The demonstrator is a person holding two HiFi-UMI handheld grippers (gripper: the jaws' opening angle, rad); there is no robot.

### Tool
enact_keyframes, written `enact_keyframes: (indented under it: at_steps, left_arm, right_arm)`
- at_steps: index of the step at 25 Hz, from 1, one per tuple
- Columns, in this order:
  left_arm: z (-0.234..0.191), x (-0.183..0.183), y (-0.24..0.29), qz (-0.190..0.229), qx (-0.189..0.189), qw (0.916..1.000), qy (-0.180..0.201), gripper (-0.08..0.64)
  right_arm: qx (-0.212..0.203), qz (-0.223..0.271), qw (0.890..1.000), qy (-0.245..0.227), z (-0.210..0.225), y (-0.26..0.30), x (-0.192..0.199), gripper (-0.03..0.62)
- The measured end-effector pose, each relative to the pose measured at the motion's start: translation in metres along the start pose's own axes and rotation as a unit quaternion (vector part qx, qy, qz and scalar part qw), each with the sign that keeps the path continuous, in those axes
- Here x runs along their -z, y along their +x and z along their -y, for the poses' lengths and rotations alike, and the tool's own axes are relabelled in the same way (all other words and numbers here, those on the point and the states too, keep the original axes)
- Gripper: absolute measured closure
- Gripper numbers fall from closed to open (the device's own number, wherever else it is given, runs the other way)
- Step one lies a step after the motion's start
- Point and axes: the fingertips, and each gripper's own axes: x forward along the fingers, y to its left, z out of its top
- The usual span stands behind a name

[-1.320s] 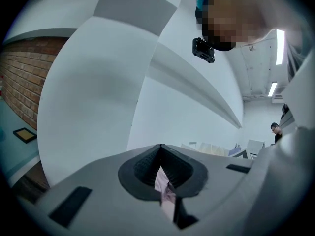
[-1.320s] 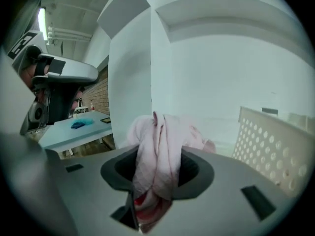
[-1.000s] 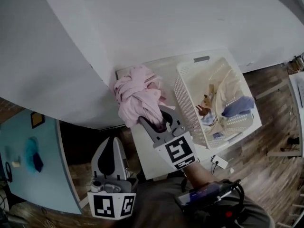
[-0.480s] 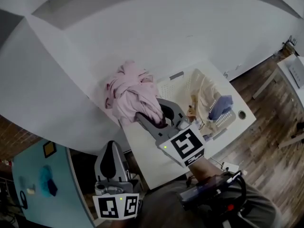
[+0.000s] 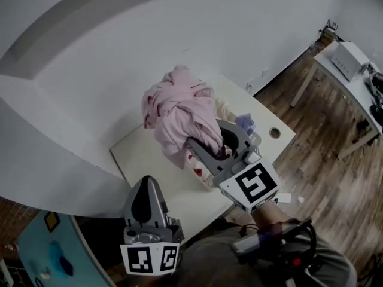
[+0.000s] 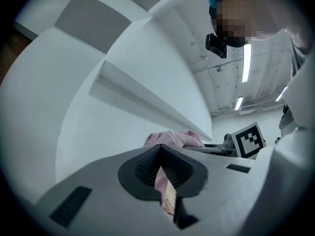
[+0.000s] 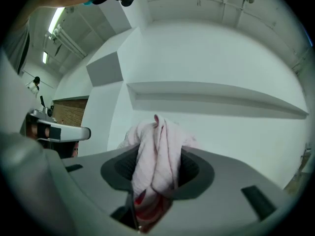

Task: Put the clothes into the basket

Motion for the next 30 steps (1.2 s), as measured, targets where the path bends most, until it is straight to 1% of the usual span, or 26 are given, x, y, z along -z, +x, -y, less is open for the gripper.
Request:
enact_keyframes:
  at_steps: [2, 4, 6, 9, 11, 14, 15, 16, 19, 22, 24, 26, 29, 30]
  left_arm:
    - [0.032, 0.013, 0.014, -0.011, 0.025, 0.9996, -0.006, 0.552]
    - [0.05, 0.023, 0.022, -0.021, 0.043, 0.9988, -0.011, 0.552]
    - [0.056, 0.028, 0.029, -0.029, 0.053, 0.9981, -0.014, 0.552]
    - [0.059, 0.038, 0.036, -0.043, 0.057, 0.9973, -0.018, 0.552]
    - [0.062, 0.048, 0.037, -0.053, 0.054, 0.9969, -0.022, 0.552]
    - [0.068, 0.062, 0.039, -0.068, 0.051, 0.996, -0.029, 0.552]
    - [0.069, 0.066, 0.04, -0.073, 0.05, 0.9956, -0.032, 0.552]
    - [0.069, 0.07, 0.04, -0.078, 0.049, 0.9952, -0.033, 0.552]
    - [0.07, 0.077, 0.04, -0.085, 0.046, 0.9948, -0.033, 0.552]
    - [0.075, 0.08, 0.04, -0.084, 0.039, 0.9953, -0.029, 0.552]
    - [0.079, 0.08, 0.04, -0.081, 0.029, 0.996, -0.025, 0.552]
    - [0.082, 0.08, 0.04, -0.079, 0.012, 0.9965, -0.022, 0.552]
    - [0.084, 0.081, 0.036, -0.078, -0.012, 0.9967, -0.02, 0.552]
    - [0.085, 0.081, 0.034, -0.078, -0.017, 0.9966, -0.018, 0.552]
  right_arm:
    - [0.016, -0.023, 1.0, 0.004, 0.024, -0.027, 0.017, 0.422]
    - [0.024, -0.047, 0.999, 0.008, 0.036, -0.042, 0.036, 0.42]
    - [0.03, -0.071, 0.997, 0.011, 0.04, -0.047, 0.052, 0.419]
    - [0.029, -0.113, 0.993, 0.012, 0.041, -0.051, 0.077, 0.414]
    - [0.02, -0.151, 0.988, 0.012, 0.039, -0.056, 0.096, 0.406]
    - [-0.002, -0.223, 0.975, 0.007, 0.037, -0.061, 0.128, 0.363]
    - [-0.008, -0.238, 0.971, 0.006, 0.036, -0.063, 0.135, 0.34]
    - [-0.011, -0.246, 0.969, 0.007, 0.035, -0.065, 0.14, 0.339]
    - [-0.01, -0.232, 0.973, 0.012, 0.037, -0.067, 0.14, 0.368]
    - [-0.017, -0.216, 0.976, 0.012, 0.038, -0.07, 0.14, 0.367]
    - [-0.026, -0.2, 0.979, 0.012, 0.039, -0.07, 0.137, 0.368]
    - [-0.032, -0.179, 0.983, 0.001, 0.042, -0.068, 0.13, 0.375]
    - [-0.033, -0.144, 0.989, -0.016, 0.047, -0.066, 0.117, 0.404]
    - [-0.033, -0.128, 0.991, -0.015, 0.048, -0.066, 0.111, 0.437]
